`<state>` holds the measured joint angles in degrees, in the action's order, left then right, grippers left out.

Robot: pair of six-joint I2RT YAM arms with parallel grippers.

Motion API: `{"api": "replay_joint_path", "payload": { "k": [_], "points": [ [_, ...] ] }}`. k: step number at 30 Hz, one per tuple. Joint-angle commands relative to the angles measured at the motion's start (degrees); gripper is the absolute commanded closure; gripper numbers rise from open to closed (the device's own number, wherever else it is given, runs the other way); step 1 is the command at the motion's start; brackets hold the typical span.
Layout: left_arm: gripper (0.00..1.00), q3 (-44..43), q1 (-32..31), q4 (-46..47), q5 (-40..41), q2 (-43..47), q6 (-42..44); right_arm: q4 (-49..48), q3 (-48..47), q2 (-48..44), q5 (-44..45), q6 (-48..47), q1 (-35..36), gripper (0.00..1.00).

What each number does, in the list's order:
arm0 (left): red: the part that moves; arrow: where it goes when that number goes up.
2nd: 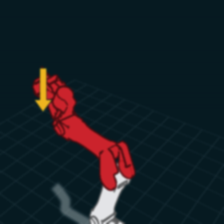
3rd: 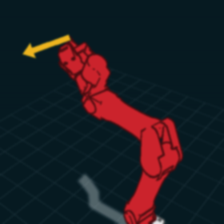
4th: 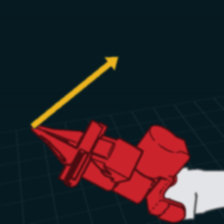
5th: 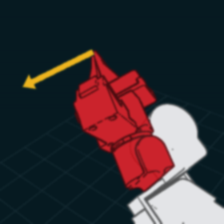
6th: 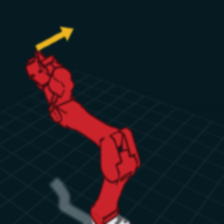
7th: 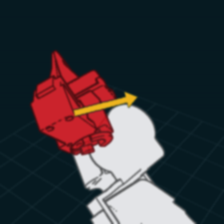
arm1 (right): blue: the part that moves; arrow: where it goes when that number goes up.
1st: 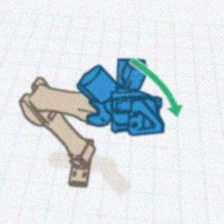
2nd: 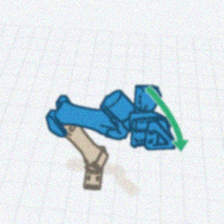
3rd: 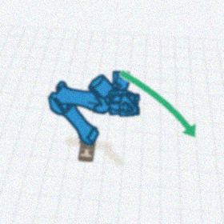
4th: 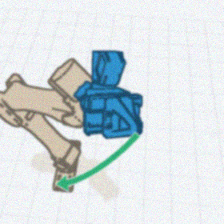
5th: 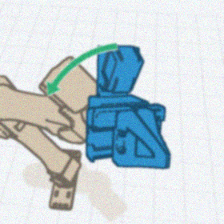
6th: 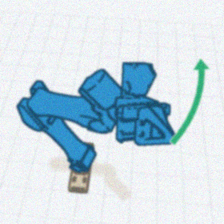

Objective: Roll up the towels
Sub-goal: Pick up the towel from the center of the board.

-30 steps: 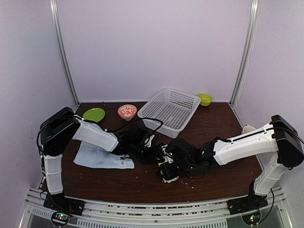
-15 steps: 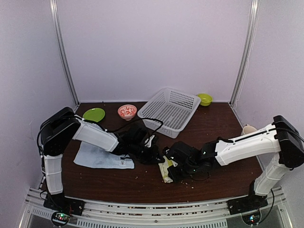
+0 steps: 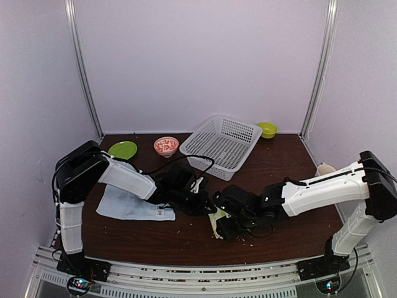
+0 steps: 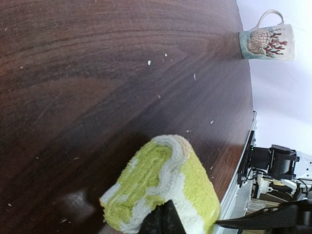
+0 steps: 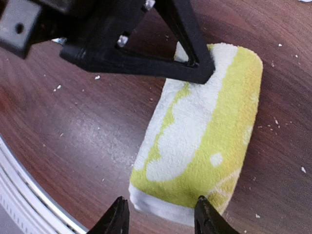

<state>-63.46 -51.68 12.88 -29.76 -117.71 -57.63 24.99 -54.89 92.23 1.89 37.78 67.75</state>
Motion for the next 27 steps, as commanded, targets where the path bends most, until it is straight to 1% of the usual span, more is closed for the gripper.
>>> {"api": "replay_joint_path", "payload": {
  "k": [1, 3, 5, 8, 13, 18, 20, 27],
  "points": [
    [1.0, 0.88, 0.35, -3.17, 1.62, -2.54, 0.27, 3.33, 0.5, -7.03, -0.49, 1.63, -2.93, 0.47],
    [1.0, 0.97, 0.35, -3.2, 1.88, -2.4, 0.42, 0.36, 2.48, -9.04, -2.47, 2.9, -5.82, 0.41],
    [1.0, 0.98, 0.35, -3.26, 2.11, -2.36, 0.5, -3.99, 4.87, -9.82, -6.75, 4.19, -9.38, 0.36],
    [1.0, 1.1, 0.27, -3.2, 2.23, -2.44, 0.49, -11.63, 7.93, -8.46, -13.64, 5.7, -13.71, 0.32],
    [1.0, 1.26, 0.26, -3.22, 2.14, -2.27, 0.48, -18.87, 9.4, -3.5, -21.11, 8.16, -16.37, 0.32],
    [1.0, 1.92, 0.18, -3.21, 2.24, -1.79, 0.65, -23.53, 10.85, 0.53, -24.29, 11.36, -16.73, 0.32],
    [1.0, 2.31, 0.18, -3.18, 2.45, -1.39, 0.7, -24.49, 11.55, 1.75, -24.79, 12.97, -16.69, 0.33],
    [1.0, 2.53, -0.33, -3.31, 3.08, -1.17, 0.8, -22.83, 11.73, 6.19, -24.7, 16.26, -14.78, 0.41]
  ]
}}
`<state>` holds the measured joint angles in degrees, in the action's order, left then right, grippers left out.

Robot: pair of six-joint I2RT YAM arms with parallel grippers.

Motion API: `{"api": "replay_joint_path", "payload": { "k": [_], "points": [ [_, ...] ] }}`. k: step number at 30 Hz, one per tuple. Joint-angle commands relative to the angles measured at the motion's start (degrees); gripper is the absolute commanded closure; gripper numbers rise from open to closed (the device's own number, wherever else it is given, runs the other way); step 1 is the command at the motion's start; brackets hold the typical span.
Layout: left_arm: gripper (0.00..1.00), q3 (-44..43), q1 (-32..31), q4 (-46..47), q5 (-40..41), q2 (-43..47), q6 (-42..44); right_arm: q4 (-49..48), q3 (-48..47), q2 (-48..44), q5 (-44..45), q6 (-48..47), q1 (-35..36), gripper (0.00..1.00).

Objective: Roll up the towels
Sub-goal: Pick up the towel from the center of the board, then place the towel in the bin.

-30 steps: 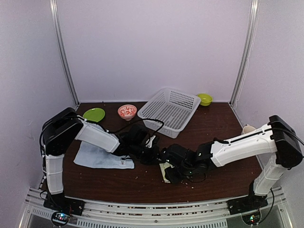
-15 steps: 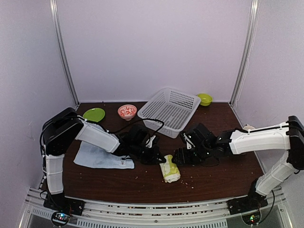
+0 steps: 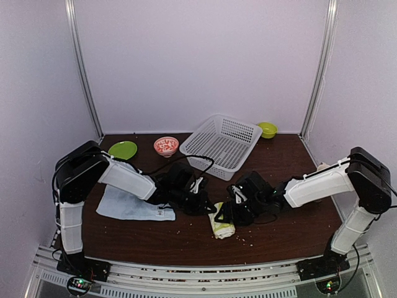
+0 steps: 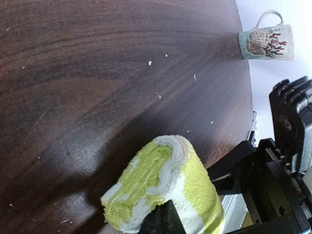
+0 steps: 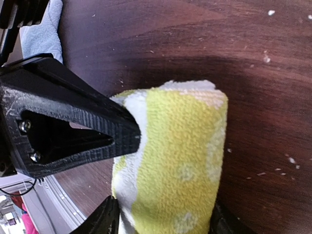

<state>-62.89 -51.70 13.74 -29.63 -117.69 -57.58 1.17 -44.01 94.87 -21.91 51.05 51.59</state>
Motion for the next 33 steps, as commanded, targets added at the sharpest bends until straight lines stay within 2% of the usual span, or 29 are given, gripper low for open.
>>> {"api": "replay_joint_path", "payload": {
  "k": [1, 4, 14, 19, 24, 29, 33],
  "points": [
    [1.0, 1.92, -0.37, -4.18, 3.02, -1.18, 0.75, 0.68, 0.9, 4.19, -1.0, 3.31, 1.74, 0.42],
    [1.0, 2.28, -0.5, -4.19, 3.02, -1.14, 0.74, -0.78, 1.21, 5.89, -1.54, 4.47, 2.76, 0.52],
    [1.0, 2.8, -0.53, -6.45, 3.68, 2.63, 1.58, -2.56, 3.33, 2.46, 1.68, 6.28, 3.49, 1.0],
    [1.0, 2.38, 0.02, -10.92, 5.05, 8.57, 3.05, 0.03, 5.24, -4.94, 3.67, 5.73, 3.56, 1.0],
    [1.0, 0.41, 2.13, -18.0, 7.24, 16.74, 6.24, 12.21, 3.48, -17.68, 8.07, 2.12, 3.05, 1.0],
    [0.98, -1.88, 5.45, -25.01, 11.13, 22.89, 9.14, 22.76, -4.59, -27.27, 11.69, -3.96, -2.84, 1.0],
    [0.98, -3.01, 7.11, -30.64, 16.28, 26.21, 11.39, 25.53, -14.99, -25.22, 11.16, -8.93, -9.69, 1.0]
  ]
}}
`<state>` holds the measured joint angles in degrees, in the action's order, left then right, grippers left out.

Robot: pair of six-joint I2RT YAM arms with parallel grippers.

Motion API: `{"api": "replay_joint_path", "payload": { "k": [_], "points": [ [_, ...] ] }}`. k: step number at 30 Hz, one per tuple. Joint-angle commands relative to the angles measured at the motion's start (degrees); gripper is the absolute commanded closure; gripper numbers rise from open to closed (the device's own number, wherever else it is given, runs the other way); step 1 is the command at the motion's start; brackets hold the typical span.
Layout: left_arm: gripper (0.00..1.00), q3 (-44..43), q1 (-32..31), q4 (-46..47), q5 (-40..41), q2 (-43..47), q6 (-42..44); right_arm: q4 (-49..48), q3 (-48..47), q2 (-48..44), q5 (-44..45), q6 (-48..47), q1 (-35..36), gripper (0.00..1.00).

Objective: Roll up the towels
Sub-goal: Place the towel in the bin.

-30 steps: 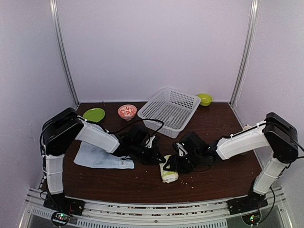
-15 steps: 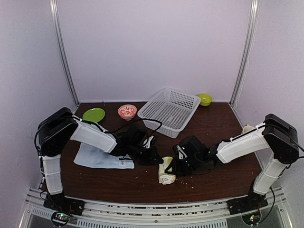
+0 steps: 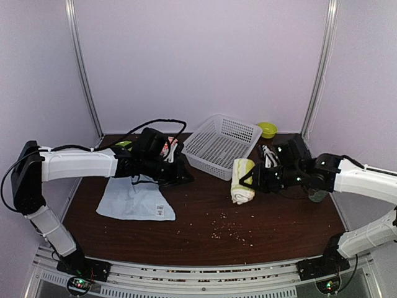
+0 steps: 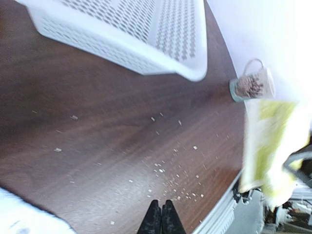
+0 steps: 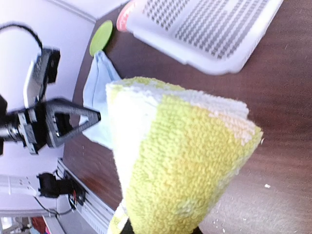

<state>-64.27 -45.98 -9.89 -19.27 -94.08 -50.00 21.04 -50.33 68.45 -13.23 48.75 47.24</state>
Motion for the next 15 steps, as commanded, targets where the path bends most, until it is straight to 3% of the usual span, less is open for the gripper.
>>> {"api": "replay_joint_path", "payload": {
  "k": [1, 7, 15],
  "points": [
    [0.98, -1.5, 1.58, -8.08, 7.5, 3.39, 4.19, 4.81, -11.74, 2.59, 2.12, -7.21, -6.73, 1.0],
    [0.98, 1.47, 2.01, -10.5, 10.53, 7.41, 4.09, -6.67, -21.93, 15.44, 1.03, -6.04, -12.25, 1.0],
    [0.98, 4.76, 2.12, -11.97, 13.77, 11.29, 3.91, -19.69, -36.17, 37.16, 4.75, 4.68, -13.67, 1.0]
  ]
}}
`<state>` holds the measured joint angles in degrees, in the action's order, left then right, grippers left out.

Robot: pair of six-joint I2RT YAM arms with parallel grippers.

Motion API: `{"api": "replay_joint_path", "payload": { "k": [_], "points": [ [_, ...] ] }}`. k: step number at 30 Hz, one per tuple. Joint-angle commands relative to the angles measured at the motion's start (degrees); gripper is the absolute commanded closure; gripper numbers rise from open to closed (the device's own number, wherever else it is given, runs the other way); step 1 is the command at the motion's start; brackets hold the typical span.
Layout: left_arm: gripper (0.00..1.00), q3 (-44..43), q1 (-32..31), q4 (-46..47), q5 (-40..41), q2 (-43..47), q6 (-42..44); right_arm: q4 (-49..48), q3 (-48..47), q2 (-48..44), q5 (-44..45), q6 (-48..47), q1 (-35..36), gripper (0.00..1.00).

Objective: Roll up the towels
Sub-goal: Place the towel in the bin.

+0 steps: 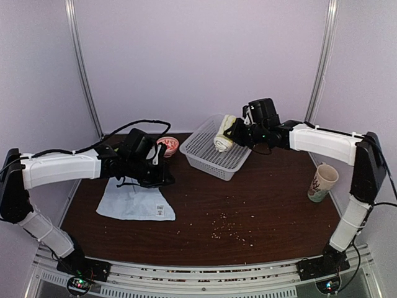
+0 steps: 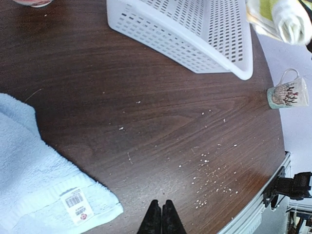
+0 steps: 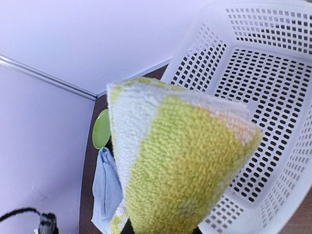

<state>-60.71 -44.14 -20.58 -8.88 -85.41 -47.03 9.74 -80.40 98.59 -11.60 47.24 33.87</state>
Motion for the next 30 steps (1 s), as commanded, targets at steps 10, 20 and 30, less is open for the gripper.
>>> {"api": "replay_joint_path", "payload": {
  "k": [10, 20, 30],
  "points": [
    [0.98, 2.15, 0.97, -2.58, 4.65, 3.32, 2.26, -9.48, -24.0, 27.98, 4.22, 17.73, -0.33, 1.0],
    [0.98, 2.57, 1.82, -2.11, 4.52, 2.48, 2.62, 1.19, -37.41, 39.62, 3.08, 20.66, -0.21, 1.0],
    [0.98, 2.41, 2.17, -0.29, 2.29, -0.05, 2.39, 11.83, -44.85, 44.41, 0.71, 20.42, 0.14, 1.0]
  ]
}}
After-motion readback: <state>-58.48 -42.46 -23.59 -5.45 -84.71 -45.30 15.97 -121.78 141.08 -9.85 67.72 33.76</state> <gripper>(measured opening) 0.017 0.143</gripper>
